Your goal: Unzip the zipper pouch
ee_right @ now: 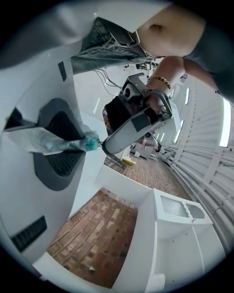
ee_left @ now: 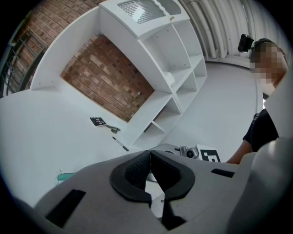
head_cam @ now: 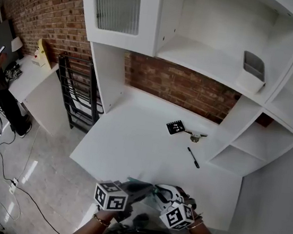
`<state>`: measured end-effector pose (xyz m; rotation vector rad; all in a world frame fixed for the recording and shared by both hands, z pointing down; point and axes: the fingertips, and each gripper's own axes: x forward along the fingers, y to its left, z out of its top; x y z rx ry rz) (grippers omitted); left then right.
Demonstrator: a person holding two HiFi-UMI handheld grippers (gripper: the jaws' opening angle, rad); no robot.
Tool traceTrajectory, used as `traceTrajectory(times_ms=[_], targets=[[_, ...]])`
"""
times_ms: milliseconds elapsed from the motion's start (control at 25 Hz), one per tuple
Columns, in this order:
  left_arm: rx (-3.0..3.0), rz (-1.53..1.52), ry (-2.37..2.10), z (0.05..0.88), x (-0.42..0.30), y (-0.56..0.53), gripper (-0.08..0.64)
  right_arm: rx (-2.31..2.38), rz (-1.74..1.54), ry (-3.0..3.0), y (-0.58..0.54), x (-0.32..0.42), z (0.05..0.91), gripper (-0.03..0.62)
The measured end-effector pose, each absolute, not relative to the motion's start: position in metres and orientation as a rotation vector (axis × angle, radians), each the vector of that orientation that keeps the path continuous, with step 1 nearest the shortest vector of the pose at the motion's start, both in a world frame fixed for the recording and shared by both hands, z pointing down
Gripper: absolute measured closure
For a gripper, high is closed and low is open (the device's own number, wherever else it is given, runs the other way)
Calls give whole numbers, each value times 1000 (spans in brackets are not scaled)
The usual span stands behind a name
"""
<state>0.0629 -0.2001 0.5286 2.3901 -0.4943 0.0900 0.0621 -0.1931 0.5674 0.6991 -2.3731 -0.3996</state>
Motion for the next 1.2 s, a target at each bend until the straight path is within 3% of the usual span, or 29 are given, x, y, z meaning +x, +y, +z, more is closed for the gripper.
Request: traceTrajectory(times_ms=[600,720,880,1200], targets=[[2460,144,-494,527,62,-195,555,667,-235,-2458,-181,57,561,485],[2465,154,-500,527,62,-194,555,672,-287,-2432,-180,55,557,493],[2475,155,-515,525,60,-193,555,687,-385,-2349,-179,56,554,550],[2464,163,-537,529,56,-192,555,736,-507,-2248,-178,55,556,563]])
